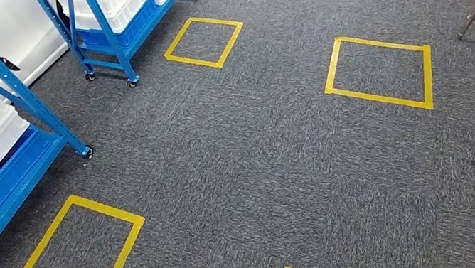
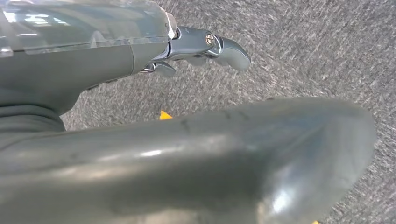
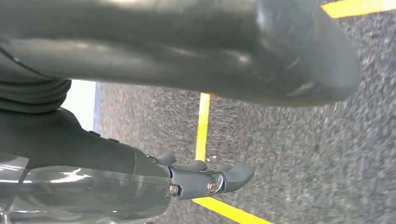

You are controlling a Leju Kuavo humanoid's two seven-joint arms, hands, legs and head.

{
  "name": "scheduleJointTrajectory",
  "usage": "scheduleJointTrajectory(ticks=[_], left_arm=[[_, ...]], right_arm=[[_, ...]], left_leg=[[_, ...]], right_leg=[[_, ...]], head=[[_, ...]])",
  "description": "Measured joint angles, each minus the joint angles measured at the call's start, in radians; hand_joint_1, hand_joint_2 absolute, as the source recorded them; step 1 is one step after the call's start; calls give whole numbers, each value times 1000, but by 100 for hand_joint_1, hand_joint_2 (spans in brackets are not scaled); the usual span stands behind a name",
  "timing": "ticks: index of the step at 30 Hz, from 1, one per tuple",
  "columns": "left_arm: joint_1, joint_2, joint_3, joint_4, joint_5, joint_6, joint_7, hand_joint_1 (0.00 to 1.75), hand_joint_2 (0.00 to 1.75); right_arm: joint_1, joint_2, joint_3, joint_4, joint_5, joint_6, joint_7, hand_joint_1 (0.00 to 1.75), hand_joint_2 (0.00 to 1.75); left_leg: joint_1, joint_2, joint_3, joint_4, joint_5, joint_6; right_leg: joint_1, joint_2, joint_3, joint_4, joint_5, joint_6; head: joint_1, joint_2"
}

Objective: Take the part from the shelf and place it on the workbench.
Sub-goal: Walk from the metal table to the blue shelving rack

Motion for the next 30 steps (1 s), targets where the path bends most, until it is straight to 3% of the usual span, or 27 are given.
scheduleJointTrajectory(ticks=[2, 4, 6, 8, 9, 10, 11, 13, 15, 17, 18, 20, 22, 23, 24, 25, 26, 28, 30], left_arm=[[3, 1, 3, 0, 5, 2, 3, 0, 0], [5, 0, 6, 0, 9, 3, 6, 0, 0], [4, 0, 7, 0, 11, 5, 8, 0, 0], [3, 0, 9, 0, 13, 7, 9, 0, 0], [3, 0, 10, 0, 14, 9, 11, 0, 0], [5, 0, 12, 0, 16, 10, 12, 0, 0], [6, 0, 14, 0, 16, 11, 13, 0, 0], [6, 0, 18, 0, 17, 12, 14, 0, 0], [6, -1, 22, 0, 17, 12, 15, 0, 0], [9, 0, 24, 0, 17, 13, 15, 0, 0], [11, 0, 24, 0, 17, 13, 15, 0, 0], [11, 0, 25, 0, 17, 13, 15, 0, 0], [9, -1, 25, 0, 17, 13, 16, 0, 0], [8, -1, 25, 0, 17, 13, 16, 0, 0], [9, -1, 25, 0, 17, 13, 16, 0, 0], [10, -1, 25, 0, 17, 13, 16, 0, 0], [11, -1, 26, 0, 17, 13, 16, 0, 0], [11, 0, 26, 0, 17, 13, 16, 0, 0], [9, 0, 27, 0, 16, 13, 15, 0, 0]], right_arm=[[-2, 0, 7, 0, 7, 4, 0, 0, 0], [-2, -1, 12, 0, 12, 7, -1, 0, 0], [4, -2, 16, 0, 16, 11, -3, 0, 0], [10, -2, 19, 0, 20, 16, -4, 0, 0], [12, -2, 20, 0, 22, 17, -5, 0, 0], [13, -3, 23, 0, 25, 18, -6, 0, 0], [14, -4, 26, 0, 27, 19, -8, 0, 0], [17, -6, 30, 0, 29, 20, -9, 0, 0], [17, -7, 32, 0, 30, 21, -8, 0, 0], [15, -6, 35, 0, 31, 21, -6, 0, 0], [15, -6, 35, 0, 32, 21, -5, 0, 0], [17, -6, 35, 0, 32, 22, -3, 0, 0], [21, -7, 35, 0, 32, 22, 0, 0, 0], [22, -7, 35, 0, 32, 22, 1, 0, 0], [22, -7, 35, 0, 32, 22, 2, 0, 0], [22, -7, 35, 0, 32, 22, 2, 0, 0], [21, -7, 36, 0, 32, 22, 3, 0, 0], [21, -7, 36, 0, 32, 22, 3, 0, 0], [20, -6, 36, 0, 32, 22, 3, 0, 0]], left_leg=[[0, -22, 3, -7, 4, 9], [7, -42, 13, -19, 13, 21], [10, -63, 16, -25, 18, 28], [10, -88, 14, -24, 18, 30], [9, -102, 14, -22, 18, 30], [10, -117, 15, -20, 17, 28], [11, -132, 16, -17, 14, 26], [12, -158, 13, -7, 8, 17], [12, -177, 4, -1, 4, 5], [13, -194, -1, -2, 5, -7], [14, -188, -3, 3, 0, -12], [13, -141, -32, 65, -39, -20], [16, -91, -98, 199, -107, -27], [17, -81, -129, 260, -129, -30], [18, -78, -145, 292, -133, -32], [19, -75, -140, 281, -116, -31], [19, -69, -113, 229, -83, -29], [13, -35, -36, 83, -19, -18], [5, -13, 0, 9, 2, -7]], right_leg=[[-2, -12, 8, -3, -4, 12], [-5, 27, 1, 27, -29, 23], [-8, 84, -52, 136, -90, 29], [-8, 99, -119, 258, -133, 32], [-9, 100, -135, 278, -125, 33], [-9, 102, -132, 258, -98, 33], [-11, 108, -110, 201, -56, 33], [-16, 152, -57, 71, 7, 30], [-17, 178, -36, 18, 20, 23], [-15, 158, -35, 14, 21, 10], [-15, 146, -32, 10, 22, 2], [-16, 119, -27, 2, 23, -12], [-12, 92, -27, 2, 21, -19], [-9, 78, -27, 2, 19, -21], [-8, 64, -26, 3, 17, -21], [-7, 51, -24, 3, 15, -20], [-6, 39, -20, 4, 12, -19], [-4, 17, -11, 5, 5, -13], [-1, 0, -4, 5, 0, -3]], head=[[0, 0], [1, 0], [3, 0], [3, 0], [3, 0], [3, 0], [3, 0], [3, 0], [3, 0], [2, 0], [2, 0], [-2, 0], [-5, 0], [-6, 0], [-6, 0], [-6, 0], [-6, 0], [-5, 0], [-5, 0]])
